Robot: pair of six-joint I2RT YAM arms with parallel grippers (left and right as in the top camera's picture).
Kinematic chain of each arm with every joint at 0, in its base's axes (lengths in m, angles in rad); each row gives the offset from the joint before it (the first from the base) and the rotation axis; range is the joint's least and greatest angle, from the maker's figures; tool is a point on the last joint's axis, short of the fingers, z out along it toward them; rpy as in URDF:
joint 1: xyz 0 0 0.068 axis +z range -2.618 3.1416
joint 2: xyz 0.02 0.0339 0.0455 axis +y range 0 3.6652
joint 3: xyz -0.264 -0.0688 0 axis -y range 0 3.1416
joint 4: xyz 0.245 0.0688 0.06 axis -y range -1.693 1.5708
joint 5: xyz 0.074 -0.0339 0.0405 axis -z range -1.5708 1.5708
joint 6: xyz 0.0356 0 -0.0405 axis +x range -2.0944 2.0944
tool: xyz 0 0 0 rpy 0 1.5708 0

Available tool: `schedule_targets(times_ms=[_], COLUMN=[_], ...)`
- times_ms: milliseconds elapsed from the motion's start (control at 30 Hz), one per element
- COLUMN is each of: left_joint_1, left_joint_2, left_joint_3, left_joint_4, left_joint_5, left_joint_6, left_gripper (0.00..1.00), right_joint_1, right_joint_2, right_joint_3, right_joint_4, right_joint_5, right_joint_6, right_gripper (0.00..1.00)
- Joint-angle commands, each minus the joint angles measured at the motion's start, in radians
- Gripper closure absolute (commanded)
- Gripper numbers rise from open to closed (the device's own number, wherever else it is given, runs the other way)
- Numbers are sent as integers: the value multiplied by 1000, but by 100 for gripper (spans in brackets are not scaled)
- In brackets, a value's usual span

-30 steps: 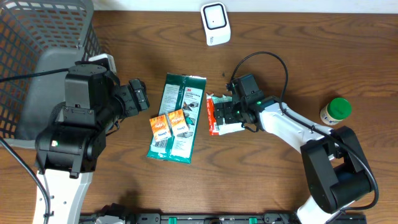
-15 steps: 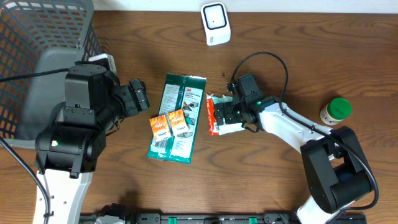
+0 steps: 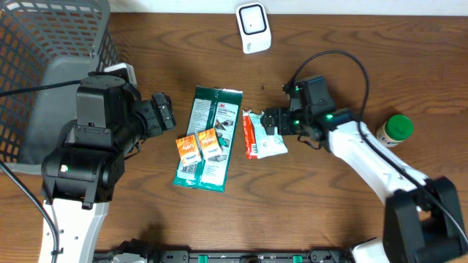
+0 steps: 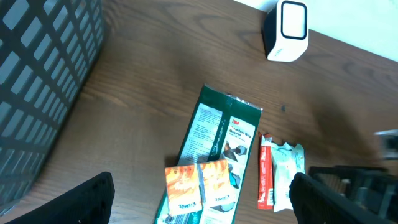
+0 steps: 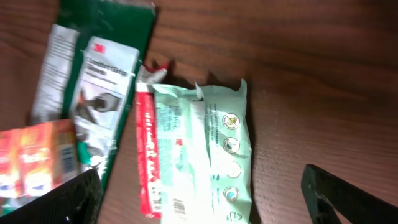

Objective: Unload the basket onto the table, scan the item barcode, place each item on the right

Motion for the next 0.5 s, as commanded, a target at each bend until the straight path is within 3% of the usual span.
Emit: schedule_targets(times_ms=[0,467], left_joint_1=[3,3], left_joint_2=[-2,-2], left_joint_3=[13,13], left_joint_4=[0,0], left_joint_5=[-16,-16], left_joint_6=[2,2], left_gripper=[10,10], right_joint_1=[-19,-27], right_joint_2=[-20,68], right_joint_3=[16,13], right_joint_4=[-34,-72], right_joint_5=[-19,66], right_joint_6=[9,11], right_gripper=[1,1])
